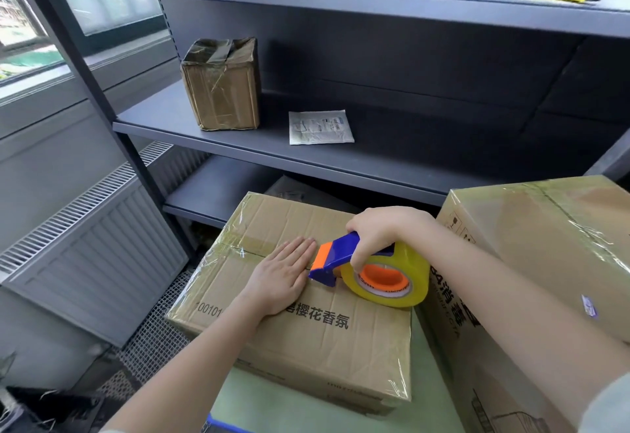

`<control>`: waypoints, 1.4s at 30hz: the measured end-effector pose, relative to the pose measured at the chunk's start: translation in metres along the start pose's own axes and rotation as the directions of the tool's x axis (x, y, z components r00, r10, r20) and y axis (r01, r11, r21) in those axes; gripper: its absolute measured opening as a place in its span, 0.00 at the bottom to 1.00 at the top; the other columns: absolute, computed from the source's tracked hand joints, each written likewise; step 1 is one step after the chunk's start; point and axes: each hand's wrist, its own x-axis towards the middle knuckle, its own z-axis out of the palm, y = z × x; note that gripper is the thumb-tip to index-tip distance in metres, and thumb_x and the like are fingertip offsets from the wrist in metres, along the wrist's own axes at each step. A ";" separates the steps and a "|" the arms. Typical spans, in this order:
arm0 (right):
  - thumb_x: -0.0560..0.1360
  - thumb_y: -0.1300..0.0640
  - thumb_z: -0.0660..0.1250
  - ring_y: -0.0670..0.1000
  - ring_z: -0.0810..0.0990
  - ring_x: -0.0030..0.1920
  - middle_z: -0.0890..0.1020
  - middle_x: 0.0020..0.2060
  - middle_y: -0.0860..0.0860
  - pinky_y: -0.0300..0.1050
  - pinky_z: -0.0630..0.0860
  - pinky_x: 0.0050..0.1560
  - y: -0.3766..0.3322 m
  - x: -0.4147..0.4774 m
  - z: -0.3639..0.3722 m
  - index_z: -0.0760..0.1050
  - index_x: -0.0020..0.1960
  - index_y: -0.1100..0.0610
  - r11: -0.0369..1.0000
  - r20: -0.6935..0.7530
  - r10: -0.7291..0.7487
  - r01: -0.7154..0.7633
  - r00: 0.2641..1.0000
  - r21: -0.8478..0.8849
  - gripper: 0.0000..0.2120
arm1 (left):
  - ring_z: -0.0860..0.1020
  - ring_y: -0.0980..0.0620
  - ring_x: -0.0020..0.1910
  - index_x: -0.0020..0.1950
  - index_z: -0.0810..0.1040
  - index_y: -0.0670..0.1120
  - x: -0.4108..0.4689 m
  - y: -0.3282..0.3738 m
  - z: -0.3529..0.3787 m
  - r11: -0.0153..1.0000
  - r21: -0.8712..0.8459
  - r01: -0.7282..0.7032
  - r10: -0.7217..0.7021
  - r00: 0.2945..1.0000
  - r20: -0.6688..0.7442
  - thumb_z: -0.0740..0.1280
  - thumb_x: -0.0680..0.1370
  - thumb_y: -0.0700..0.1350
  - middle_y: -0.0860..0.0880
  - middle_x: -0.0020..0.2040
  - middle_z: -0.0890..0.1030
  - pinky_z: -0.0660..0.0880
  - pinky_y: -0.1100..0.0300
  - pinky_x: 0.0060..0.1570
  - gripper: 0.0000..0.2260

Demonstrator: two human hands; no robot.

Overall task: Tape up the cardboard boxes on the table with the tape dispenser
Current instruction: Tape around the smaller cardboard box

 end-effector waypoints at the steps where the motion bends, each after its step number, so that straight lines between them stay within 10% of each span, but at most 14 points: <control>1: 0.69 0.46 0.72 0.50 0.76 0.51 0.76 0.53 0.52 0.39 0.73 0.43 0.000 0.000 0.000 0.69 0.62 0.55 1.000 0.001 0.000 0.000 1.000 0.009 0.26 | 0.37 0.59 0.74 0.77 0.42 0.49 -0.001 -0.002 0.000 1.000 0.013 0.001 -0.001 1.000 0.001 0.28 0.71 0.58 0.55 0.77 0.43 0.33 0.64 0.71 0.35; 19: 0.67 0.43 0.72 0.51 0.77 0.45 0.78 0.47 0.51 0.42 0.73 0.40 -0.054 0.032 -0.027 0.73 0.56 0.55 0.998 -0.073 -0.058 0.055 0.996 -0.039 0.23 | 0.40 0.57 0.74 0.74 0.40 0.49 -0.029 -0.065 -0.011 0.997 -0.064 0.032 -0.031 0.999 0.015 0.28 0.72 0.68 0.56 0.75 0.44 0.33 0.68 0.69 0.36; 42: 0.68 0.48 0.75 0.49 0.76 0.50 0.74 0.51 0.47 0.38 0.75 0.43 0.059 -0.035 0.004 0.65 0.56 0.49 0.994 0.039 -0.031 0.027 0.999 0.106 0.24 | 0.40 0.63 0.73 0.74 0.39 0.52 -0.024 -0.049 -0.009 0.986 -0.095 0.135 -0.130 0.990 0.053 0.21 0.65 0.70 0.58 0.76 0.45 0.32 0.72 0.67 0.42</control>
